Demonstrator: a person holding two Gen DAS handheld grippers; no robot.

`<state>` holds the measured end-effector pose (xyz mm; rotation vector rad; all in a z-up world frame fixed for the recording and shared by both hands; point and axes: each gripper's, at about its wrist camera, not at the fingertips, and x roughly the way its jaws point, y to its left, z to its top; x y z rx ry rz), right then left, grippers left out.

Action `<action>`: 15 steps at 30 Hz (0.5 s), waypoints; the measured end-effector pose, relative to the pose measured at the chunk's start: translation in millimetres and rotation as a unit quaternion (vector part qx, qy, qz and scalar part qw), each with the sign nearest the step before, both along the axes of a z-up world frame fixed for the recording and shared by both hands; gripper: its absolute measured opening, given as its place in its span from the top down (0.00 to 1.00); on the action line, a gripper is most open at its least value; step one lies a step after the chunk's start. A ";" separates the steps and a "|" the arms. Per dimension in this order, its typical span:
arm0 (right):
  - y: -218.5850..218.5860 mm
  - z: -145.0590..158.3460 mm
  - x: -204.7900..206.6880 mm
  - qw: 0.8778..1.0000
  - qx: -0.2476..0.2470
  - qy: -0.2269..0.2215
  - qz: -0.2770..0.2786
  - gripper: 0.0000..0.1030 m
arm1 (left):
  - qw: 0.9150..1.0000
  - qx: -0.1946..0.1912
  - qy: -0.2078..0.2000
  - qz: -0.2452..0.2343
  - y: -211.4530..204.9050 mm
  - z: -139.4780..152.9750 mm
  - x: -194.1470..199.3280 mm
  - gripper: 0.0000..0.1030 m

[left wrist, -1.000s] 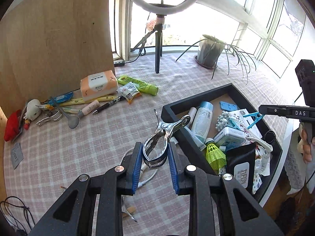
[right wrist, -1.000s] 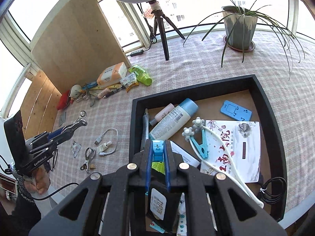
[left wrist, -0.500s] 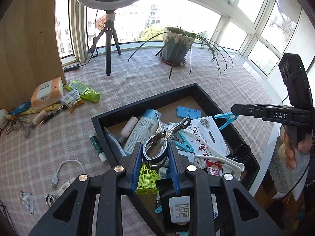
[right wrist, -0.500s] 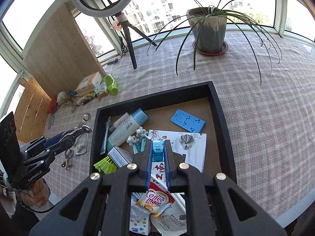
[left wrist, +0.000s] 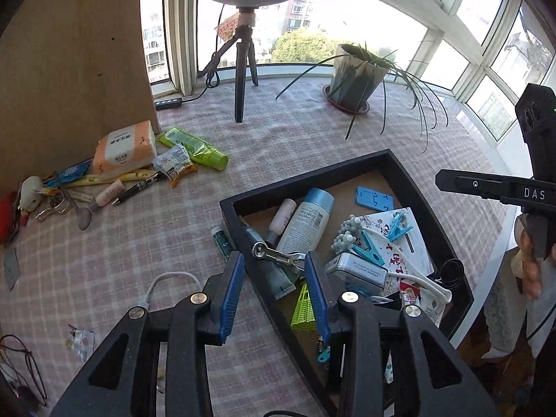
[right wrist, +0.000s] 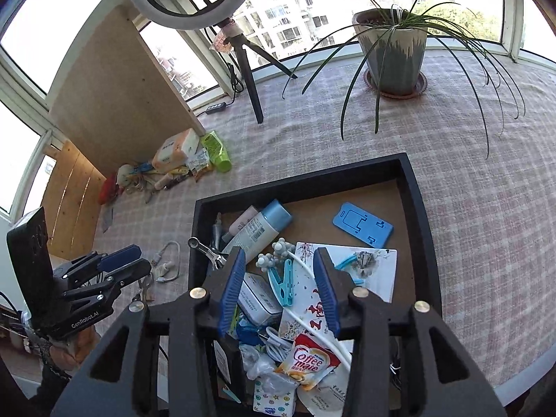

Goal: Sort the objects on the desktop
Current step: 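Carry the clamp with the left tool while the right tool carries the clip, releasing both in the tray, then grasp the orange-and-white tissue pack with both tools together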

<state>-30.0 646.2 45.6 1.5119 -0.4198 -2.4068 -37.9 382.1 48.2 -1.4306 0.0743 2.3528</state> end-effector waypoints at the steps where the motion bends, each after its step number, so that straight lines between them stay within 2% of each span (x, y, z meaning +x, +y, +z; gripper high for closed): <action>1: -7.8 5.3 -5.0 1.000 0.001 0.005 0.006 0.51 | 1.000 -0.005 0.003 0.006 -8.4 3.5 -4.3 0.67; 5: -45.1 23.6 -30.9 0.999 0.005 0.020 0.032 0.47 | 0.999 -0.020 0.007 0.035 -45.9 13.5 -28.1 0.66; 7: -66.4 28.6 -48.9 0.999 0.003 0.023 0.047 0.46 | 0.998 -0.025 0.007 0.049 -65.0 16.0 -42.6 0.61; 11: -111.5 29.6 -90.5 0.997 0.000 0.022 0.072 0.46 | 0.996 -0.010 -0.011 0.088 -107.4 13.4 -80.5 0.54; 15: -156.0 18.3 -135.6 0.996 -0.009 0.012 0.092 0.43 | 0.992 -0.003 -0.021 0.128 -142.8 -1.8 -124.2 0.36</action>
